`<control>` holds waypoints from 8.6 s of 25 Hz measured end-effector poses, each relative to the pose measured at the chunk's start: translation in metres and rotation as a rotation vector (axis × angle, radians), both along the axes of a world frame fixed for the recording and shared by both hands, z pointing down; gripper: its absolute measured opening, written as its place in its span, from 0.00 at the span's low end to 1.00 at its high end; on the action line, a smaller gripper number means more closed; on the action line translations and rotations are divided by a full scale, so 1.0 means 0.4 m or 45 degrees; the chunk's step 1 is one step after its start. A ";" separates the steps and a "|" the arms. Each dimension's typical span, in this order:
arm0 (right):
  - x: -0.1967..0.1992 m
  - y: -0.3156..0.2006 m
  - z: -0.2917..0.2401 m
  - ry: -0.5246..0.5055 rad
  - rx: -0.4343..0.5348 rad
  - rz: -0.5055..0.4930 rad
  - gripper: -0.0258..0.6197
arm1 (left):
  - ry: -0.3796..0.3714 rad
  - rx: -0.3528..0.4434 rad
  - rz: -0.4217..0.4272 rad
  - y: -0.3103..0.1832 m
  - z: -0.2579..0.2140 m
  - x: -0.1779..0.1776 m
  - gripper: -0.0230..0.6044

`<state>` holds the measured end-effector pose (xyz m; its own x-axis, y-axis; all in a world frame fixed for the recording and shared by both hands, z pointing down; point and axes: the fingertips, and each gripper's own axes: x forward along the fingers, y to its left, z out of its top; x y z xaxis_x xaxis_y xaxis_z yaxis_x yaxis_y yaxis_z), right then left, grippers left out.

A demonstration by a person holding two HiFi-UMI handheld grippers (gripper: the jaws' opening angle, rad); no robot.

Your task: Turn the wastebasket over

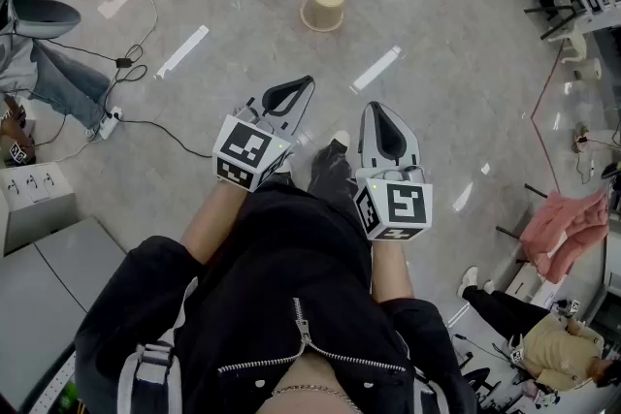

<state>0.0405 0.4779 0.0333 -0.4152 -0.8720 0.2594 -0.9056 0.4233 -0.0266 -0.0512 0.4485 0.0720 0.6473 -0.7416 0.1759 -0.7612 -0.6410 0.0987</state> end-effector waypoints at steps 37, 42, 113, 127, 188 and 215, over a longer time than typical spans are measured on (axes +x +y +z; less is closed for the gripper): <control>-0.017 0.058 -0.020 -0.087 0.023 -0.021 0.06 | -0.040 0.022 0.055 0.067 0.002 0.014 0.04; -0.025 0.057 -0.017 -0.085 0.018 -0.028 0.06 | -0.041 0.021 0.052 0.064 0.003 0.007 0.04; 0.226 -0.401 0.052 -0.204 -0.163 -0.248 0.06 | -0.109 -0.087 -0.112 -0.374 0.009 0.260 0.04; 0.120 -0.645 0.032 -0.108 -0.143 -0.207 0.06 | -0.020 -0.077 -0.044 -0.642 0.012 0.185 0.04; 0.248 -1.291 0.069 -0.151 -0.250 -0.306 0.06 | -0.195 -0.171 -0.130 -1.260 0.061 0.271 0.04; 0.038 -1.653 0.082 -0.074 -0.242 -0.288 0.06 | -0.127 -0.212 -0.191 -1.577 0.115 -0.001 0.04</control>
<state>0.0557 -0.1833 0.0662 -0.6121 -0.6940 0.3790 -0.7837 0.5963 -0.1738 -0.0517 -0.1825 0.1182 0.5055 -0.7836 0.3613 -0.8578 -0.5014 0.1127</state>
